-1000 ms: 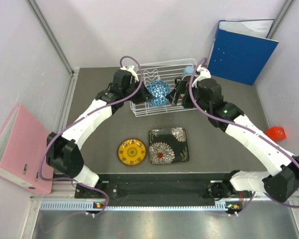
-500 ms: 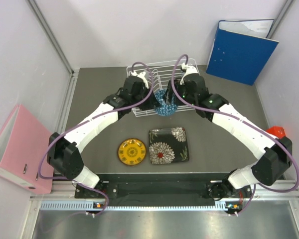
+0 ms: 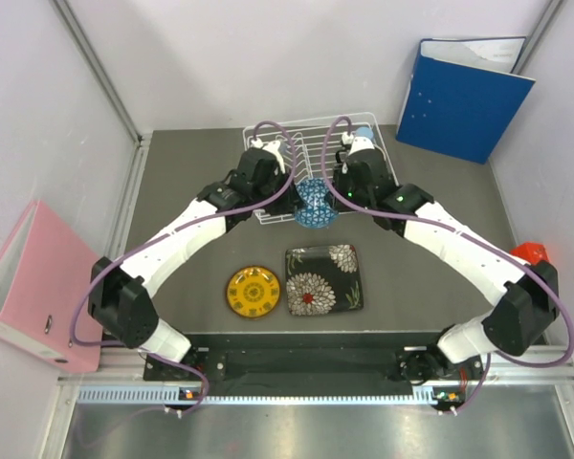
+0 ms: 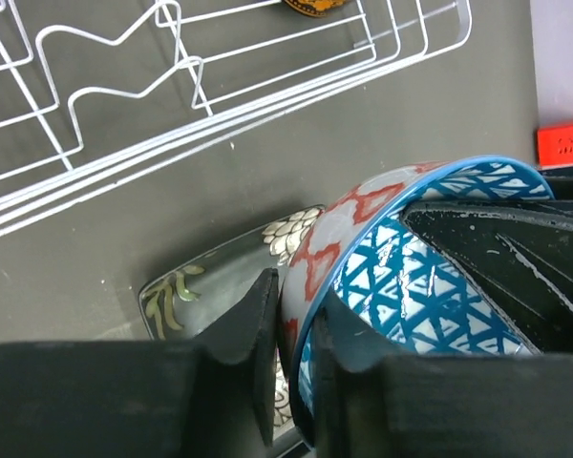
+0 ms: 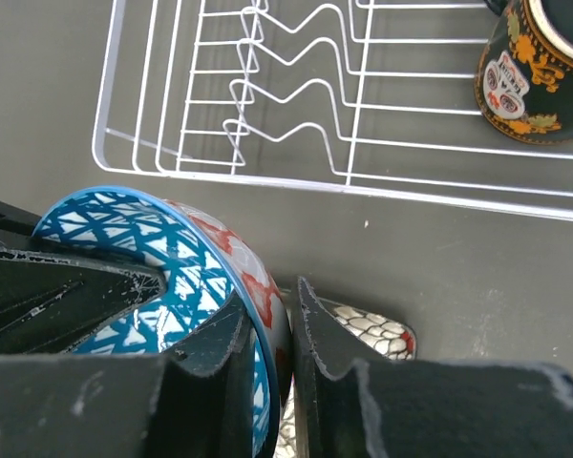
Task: Unload the mixed dishes from the dish rack
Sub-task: Place the bowl at the center of the board.
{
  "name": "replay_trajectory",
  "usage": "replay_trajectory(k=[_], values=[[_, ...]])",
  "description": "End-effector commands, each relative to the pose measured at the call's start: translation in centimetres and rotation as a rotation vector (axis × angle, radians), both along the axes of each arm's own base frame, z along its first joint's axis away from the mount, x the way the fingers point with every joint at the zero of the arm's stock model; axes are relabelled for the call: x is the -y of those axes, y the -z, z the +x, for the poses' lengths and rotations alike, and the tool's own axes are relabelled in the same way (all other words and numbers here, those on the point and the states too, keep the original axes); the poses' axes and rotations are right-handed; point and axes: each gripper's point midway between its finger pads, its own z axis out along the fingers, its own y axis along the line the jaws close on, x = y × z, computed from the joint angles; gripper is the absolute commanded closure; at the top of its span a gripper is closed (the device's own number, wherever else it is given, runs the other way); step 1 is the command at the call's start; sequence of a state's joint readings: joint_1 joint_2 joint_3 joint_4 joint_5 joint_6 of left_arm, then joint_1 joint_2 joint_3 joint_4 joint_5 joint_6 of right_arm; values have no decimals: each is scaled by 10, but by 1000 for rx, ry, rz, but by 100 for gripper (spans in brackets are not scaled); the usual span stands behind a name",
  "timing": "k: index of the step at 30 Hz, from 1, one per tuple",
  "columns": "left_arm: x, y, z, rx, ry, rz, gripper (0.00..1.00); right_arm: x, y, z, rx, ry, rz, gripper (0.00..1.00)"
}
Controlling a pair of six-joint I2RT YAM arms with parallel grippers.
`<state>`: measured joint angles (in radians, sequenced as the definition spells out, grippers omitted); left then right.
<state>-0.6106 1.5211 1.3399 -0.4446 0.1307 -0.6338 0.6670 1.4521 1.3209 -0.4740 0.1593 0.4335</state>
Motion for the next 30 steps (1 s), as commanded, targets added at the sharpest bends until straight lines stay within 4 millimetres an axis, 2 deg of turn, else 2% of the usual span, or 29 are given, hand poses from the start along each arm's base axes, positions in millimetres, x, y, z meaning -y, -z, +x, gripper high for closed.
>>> replay_trajectory(k=[1,3,4,6,8,9,12,13,15,16,18,19,20,21,22,24,30], values=[[-16,-60,11,189,-59,-12,40,19,-22,-10,57,52,38,100],[-26,-62,13,203,-102,24,9,23,-32,-19,70,44,61,100],[-34,-67,18,224,-146,48,1,23,-32,-24,65,31,68,100],[-46,-68,19,226,-185,86,1,26,-43,-34,83,17,94,100],[-61,-66,22,222,-240,124,1,26,-39,-45,66,-5,103,100],[-66,-65,23,214,-262,133,1,29,-44,-52,75,-11,115,100],[-86,-60,26,205,-350,180,1,29,-32,-70,49,-43,105,100],[-91,-54,25,194,-368,193,1,30,-20,-75,28,-50,88,100],[-97,-55,22,204,-396,186,1,27,-11,-87,18,-75,82,100],[-101,-45,19,192,-402,195,1,26,6,-94,-8,-89,64,100],[-105,-47,13,213,-407,177,1,20,13,-102,-14,-105,78,100],[-109,-38,11,207,-415,188,1,18,27,-109,-37,-119,63,100],[-113,-37,9,209,-429,188,1,16,33,-111,-47,-118,65,100],[-119,-42,5,227,-447,180,1,13,36,-111,-47,-121,70,100],[-122,-36,2,220,-450,190,1,13,47,-113,-63,-125,58,100],[-129,-42,-3,237,-469,172,1,7,55,-110,-69,-126,68,100],[-138,-39,-20,242,-474,150,1,-14,89,-106,-134,-164,69,100]])
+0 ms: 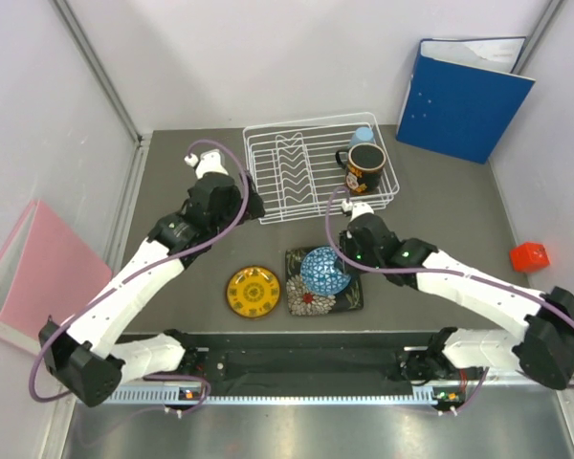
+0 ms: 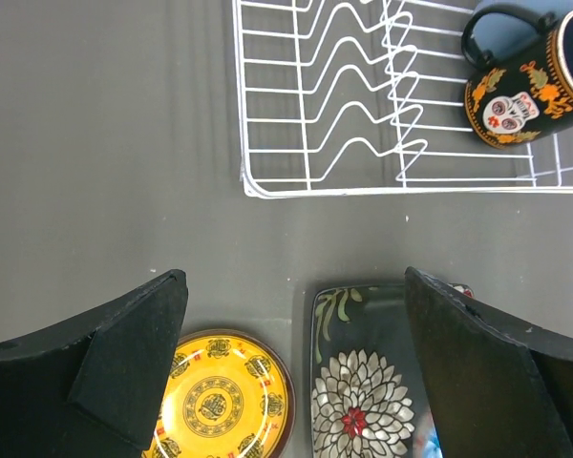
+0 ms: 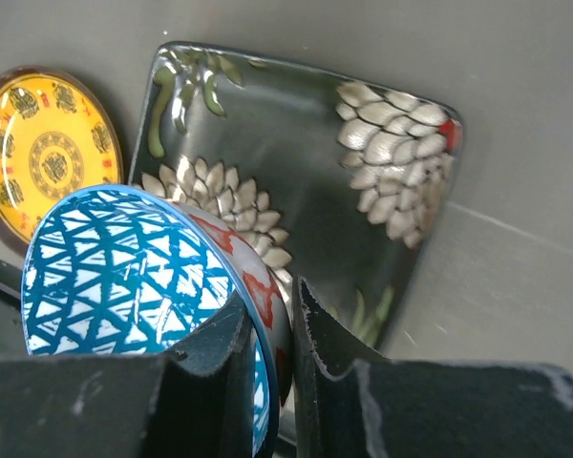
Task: Unload the mixed dishes from the dish rack
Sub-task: Place the bowl at the center of the board.
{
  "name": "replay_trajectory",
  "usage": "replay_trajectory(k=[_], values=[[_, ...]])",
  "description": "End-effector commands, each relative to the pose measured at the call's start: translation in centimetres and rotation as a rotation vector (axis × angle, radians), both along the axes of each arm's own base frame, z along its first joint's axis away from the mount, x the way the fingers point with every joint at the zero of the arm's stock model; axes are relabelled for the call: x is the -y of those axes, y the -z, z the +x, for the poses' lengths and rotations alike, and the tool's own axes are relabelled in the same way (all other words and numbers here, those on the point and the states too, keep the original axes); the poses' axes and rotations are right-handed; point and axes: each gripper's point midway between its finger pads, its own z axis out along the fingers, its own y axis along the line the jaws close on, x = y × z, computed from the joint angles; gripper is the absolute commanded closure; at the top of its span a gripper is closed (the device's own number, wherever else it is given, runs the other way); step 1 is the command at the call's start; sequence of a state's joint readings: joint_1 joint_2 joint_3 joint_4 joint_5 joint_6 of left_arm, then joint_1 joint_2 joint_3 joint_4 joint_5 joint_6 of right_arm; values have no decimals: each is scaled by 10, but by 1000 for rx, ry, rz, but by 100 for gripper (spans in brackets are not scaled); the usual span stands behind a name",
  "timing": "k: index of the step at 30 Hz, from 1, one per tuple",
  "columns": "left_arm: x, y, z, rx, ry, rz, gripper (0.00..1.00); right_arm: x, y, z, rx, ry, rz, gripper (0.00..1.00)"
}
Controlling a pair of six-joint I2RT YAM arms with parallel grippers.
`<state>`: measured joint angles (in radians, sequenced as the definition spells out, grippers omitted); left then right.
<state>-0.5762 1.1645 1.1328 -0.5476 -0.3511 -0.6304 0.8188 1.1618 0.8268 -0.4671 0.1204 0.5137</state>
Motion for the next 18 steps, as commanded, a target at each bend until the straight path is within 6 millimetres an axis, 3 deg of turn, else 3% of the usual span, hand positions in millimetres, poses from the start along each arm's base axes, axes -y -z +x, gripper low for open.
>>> replay_trajectory(k=[1,8,18], values=[[-8,-9,-6,51,-27,-43,1,-43,-11,19,48,-33,147,100],[-8,11,-19,10,-3,-52,1,-52,35,25,-8,-32,102,100],[-6,24,-23,-9,18,-48,1,-55,59,30,-12,-35,83,100]])
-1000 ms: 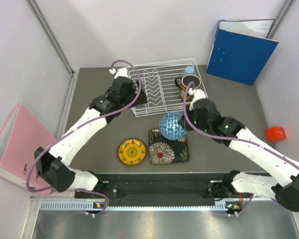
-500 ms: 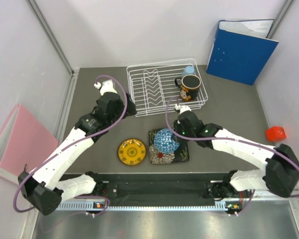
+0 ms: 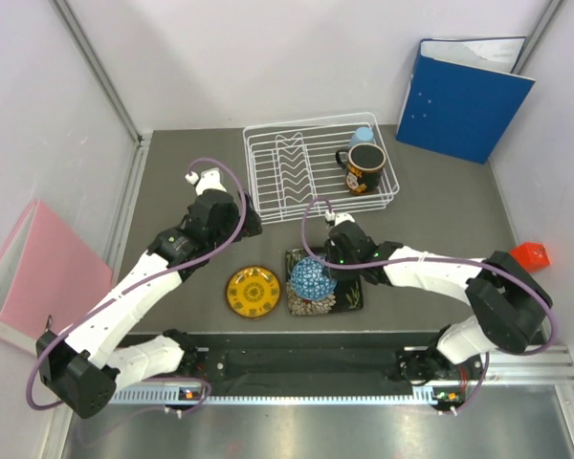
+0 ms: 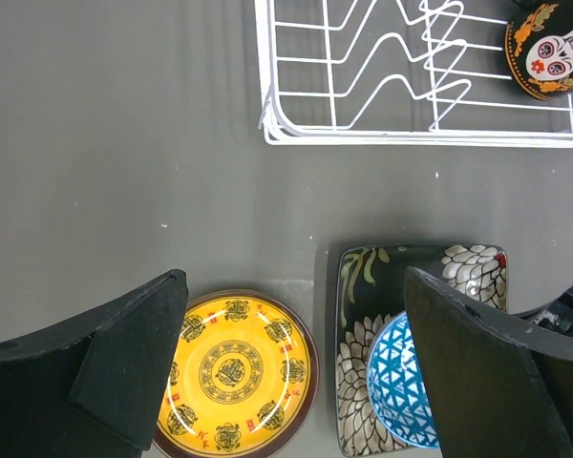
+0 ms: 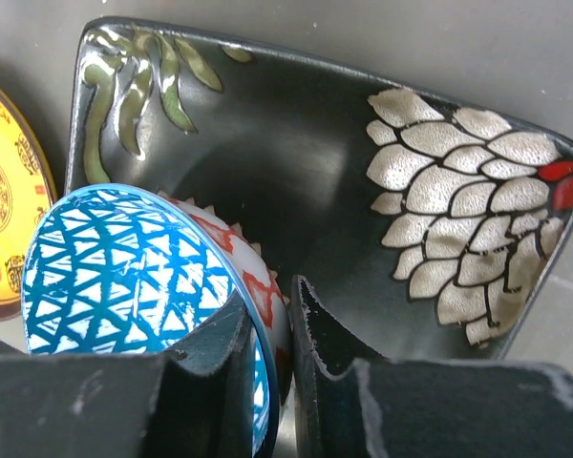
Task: Unload the mixed dishes from the dish rack
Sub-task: Place the bowl at the center of the board.
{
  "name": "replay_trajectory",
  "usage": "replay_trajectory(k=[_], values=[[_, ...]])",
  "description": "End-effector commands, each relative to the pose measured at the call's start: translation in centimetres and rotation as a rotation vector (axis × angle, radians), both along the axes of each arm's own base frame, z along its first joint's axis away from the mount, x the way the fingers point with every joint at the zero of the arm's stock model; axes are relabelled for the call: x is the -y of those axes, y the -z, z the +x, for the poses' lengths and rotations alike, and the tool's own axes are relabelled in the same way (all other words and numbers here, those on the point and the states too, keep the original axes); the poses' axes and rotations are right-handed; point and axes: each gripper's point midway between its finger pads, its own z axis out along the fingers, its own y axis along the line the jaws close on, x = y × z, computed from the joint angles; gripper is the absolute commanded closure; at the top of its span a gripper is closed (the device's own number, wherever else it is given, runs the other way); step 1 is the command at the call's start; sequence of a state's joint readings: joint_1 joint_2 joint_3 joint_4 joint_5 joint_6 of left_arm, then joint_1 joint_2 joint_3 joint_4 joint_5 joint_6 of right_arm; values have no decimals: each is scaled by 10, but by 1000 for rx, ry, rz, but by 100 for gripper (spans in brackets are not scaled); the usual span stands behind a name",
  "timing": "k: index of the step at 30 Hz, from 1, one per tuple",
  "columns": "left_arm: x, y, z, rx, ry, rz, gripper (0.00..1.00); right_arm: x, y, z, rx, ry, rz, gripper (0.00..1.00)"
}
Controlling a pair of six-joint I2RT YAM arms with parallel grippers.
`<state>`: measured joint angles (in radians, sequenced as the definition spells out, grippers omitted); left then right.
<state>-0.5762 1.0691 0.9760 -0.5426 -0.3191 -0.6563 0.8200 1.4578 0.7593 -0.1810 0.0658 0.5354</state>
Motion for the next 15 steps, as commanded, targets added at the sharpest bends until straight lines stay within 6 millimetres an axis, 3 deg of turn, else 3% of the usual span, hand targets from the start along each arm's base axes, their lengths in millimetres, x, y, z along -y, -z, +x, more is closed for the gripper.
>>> replay_trajectory(k=[1,11,14,15], values=[[4,-13,5,53,5,-42,1,-22,-17,15,79,-9,95,100],[9,2,6,19,19,-40,1,-13,1,21,73,2,39,100],[9,1,6,21,21,-41,1,-7,6,18,64,14,21,86],[9,1,6,21,21,-41,1,-5,7,18,64,20,13,75]])
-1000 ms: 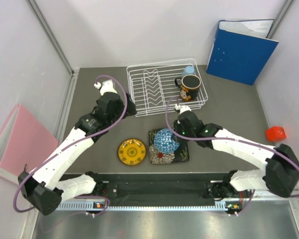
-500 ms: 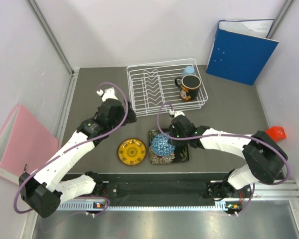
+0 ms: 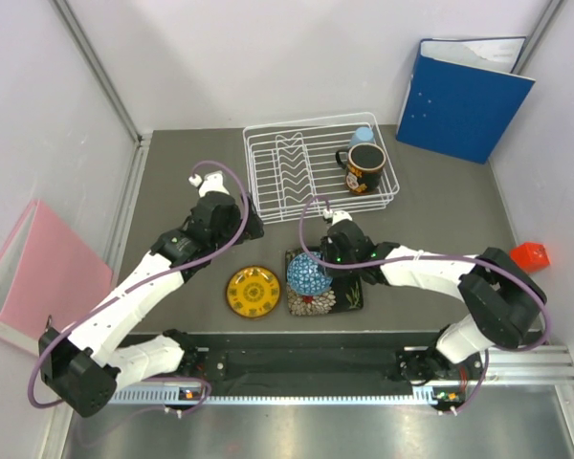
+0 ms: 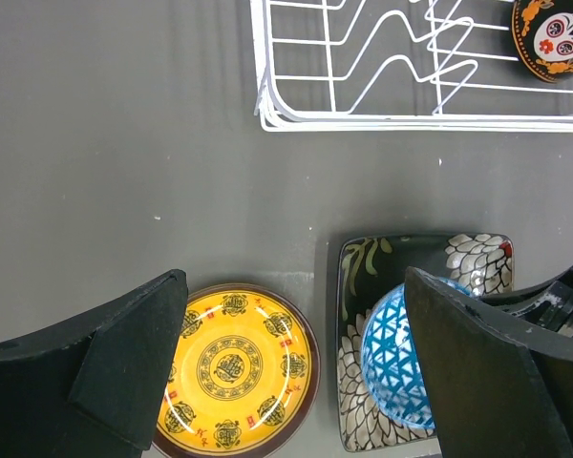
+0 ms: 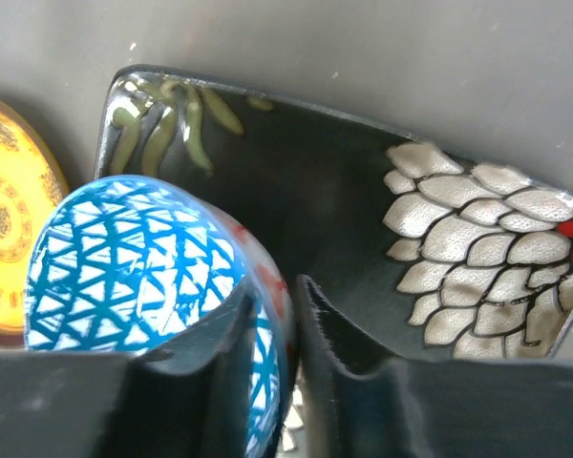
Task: Unload the mixed dishes from the dish rack
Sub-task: Place the bowl at the center of the board.
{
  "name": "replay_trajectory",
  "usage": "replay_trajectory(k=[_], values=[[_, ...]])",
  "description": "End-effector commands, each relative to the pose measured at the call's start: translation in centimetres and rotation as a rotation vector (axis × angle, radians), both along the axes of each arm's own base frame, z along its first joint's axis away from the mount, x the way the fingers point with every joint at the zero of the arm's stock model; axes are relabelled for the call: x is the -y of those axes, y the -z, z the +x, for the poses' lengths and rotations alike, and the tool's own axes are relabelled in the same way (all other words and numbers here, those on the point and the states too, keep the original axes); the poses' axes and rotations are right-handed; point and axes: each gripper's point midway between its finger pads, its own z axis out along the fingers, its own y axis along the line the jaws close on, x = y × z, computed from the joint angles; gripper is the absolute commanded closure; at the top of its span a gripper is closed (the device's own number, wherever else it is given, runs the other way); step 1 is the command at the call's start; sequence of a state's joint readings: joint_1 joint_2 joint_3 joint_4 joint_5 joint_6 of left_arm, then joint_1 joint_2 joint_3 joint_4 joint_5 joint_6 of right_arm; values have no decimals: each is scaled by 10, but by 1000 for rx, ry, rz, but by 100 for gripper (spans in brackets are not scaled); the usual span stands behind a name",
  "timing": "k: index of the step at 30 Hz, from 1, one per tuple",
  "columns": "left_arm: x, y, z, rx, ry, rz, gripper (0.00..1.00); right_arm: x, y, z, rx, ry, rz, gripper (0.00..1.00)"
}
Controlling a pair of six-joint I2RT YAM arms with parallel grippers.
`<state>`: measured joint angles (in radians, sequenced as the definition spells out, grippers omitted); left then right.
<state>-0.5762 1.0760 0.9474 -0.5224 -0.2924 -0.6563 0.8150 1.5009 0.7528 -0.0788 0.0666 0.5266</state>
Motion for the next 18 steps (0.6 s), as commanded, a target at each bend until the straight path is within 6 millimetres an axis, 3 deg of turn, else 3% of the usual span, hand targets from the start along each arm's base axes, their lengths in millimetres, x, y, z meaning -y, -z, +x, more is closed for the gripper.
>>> replay_trajectory(k=[1,2,5,10,14,18], values=[[6,-10,8,43,2,-38,1,8,4,5,23,30,-24,71],[7,-10,8,41,7,-41,1,10,2,4,24,32,-27,61],[7,-7,9,34,6,-39,1,15,-11,6,49,57,-23,46],[8,-8,9,36,10,-41,1,30,-45,10,110,102,-51,38],[10,-8,10,37,14,-41,1,41,-91,14,184,137,-36,36],[13,-13,15,45,23,-37,1,55,-162,22,321,190,5,32]])
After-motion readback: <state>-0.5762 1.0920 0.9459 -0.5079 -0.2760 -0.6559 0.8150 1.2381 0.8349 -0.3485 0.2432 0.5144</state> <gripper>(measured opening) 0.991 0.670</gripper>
